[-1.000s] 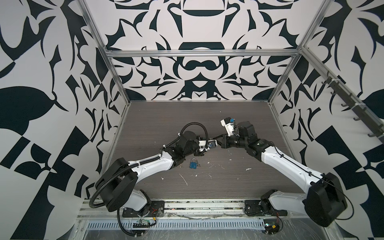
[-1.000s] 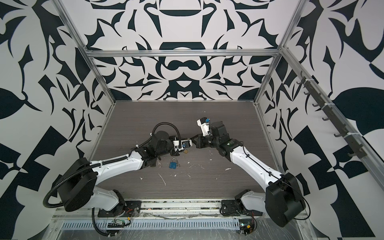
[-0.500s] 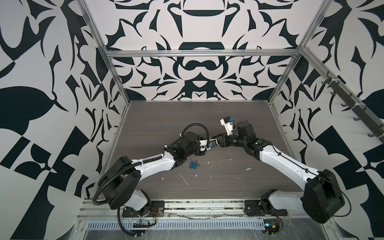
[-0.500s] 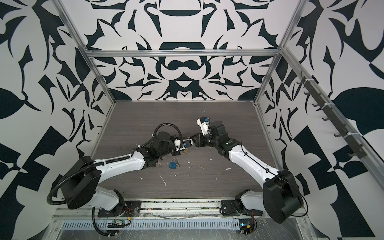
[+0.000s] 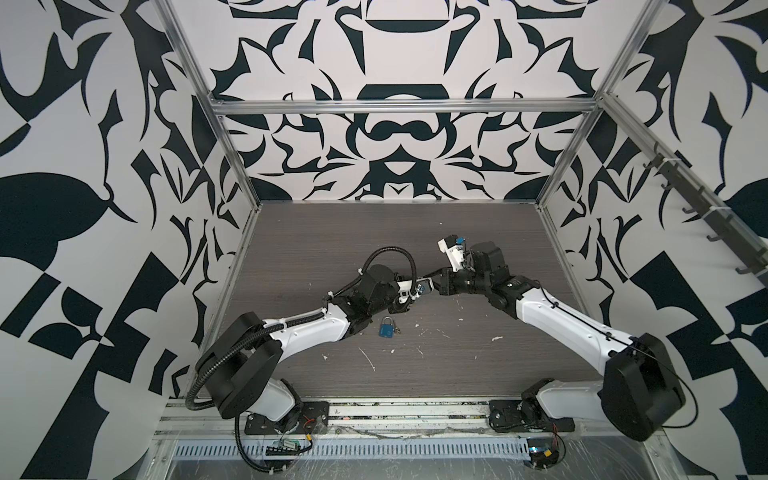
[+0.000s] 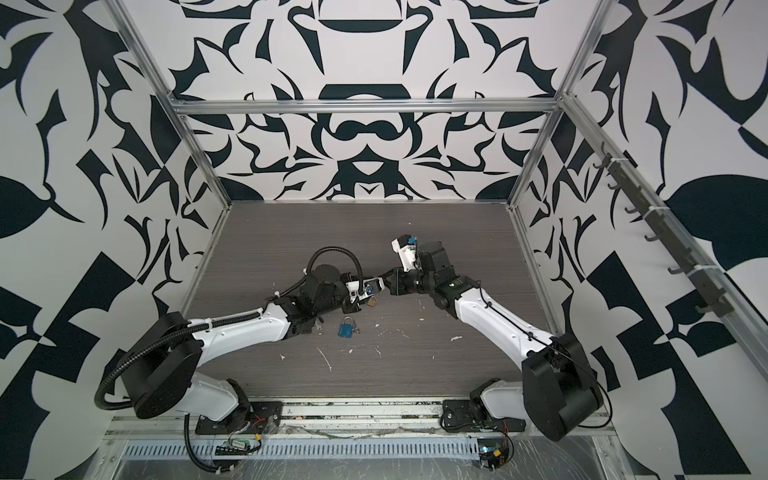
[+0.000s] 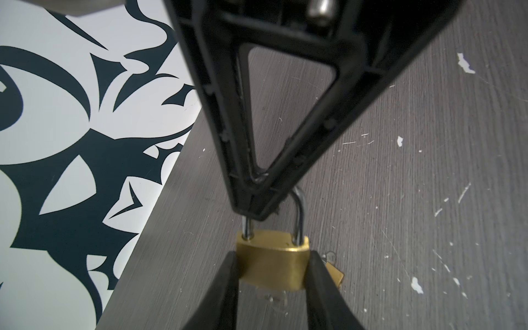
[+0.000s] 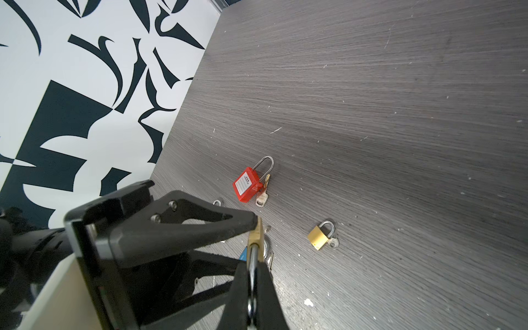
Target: Lock with the key
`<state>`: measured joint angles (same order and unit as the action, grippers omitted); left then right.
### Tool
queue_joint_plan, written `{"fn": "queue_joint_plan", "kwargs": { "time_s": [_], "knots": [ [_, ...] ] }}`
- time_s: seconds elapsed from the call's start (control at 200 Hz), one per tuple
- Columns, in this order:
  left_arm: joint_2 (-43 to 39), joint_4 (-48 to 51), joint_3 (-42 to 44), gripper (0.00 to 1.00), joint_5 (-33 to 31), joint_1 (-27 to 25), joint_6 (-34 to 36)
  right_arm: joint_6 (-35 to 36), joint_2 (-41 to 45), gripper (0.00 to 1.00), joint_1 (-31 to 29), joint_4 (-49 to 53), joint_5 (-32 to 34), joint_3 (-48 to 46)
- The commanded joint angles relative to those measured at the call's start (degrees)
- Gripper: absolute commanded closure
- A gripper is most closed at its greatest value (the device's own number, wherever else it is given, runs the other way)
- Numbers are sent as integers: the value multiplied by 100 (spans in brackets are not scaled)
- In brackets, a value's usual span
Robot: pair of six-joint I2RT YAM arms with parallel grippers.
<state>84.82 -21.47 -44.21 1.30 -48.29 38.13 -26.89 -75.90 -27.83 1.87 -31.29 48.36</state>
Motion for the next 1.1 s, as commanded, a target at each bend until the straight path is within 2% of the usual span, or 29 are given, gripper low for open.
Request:
{"fn": "queue_joint_plan", "kwargs": {
  "time_s": [0.0, 0.49, 1.095],
  "knots": [
    [-466, -1806, -272, 100, 710, -68, -411, -22, -264, 100, -179, 474, -472, -165],
    [-439, -2346, -481, 100, 872, 157, -1047, -28, -571, 100, -215, 477, -637, -410],
    [-413, -2669, -598, 100, 973, 399, -1263, -217, -1292, 100, -728, 141, -665, -542]
  ]
}}
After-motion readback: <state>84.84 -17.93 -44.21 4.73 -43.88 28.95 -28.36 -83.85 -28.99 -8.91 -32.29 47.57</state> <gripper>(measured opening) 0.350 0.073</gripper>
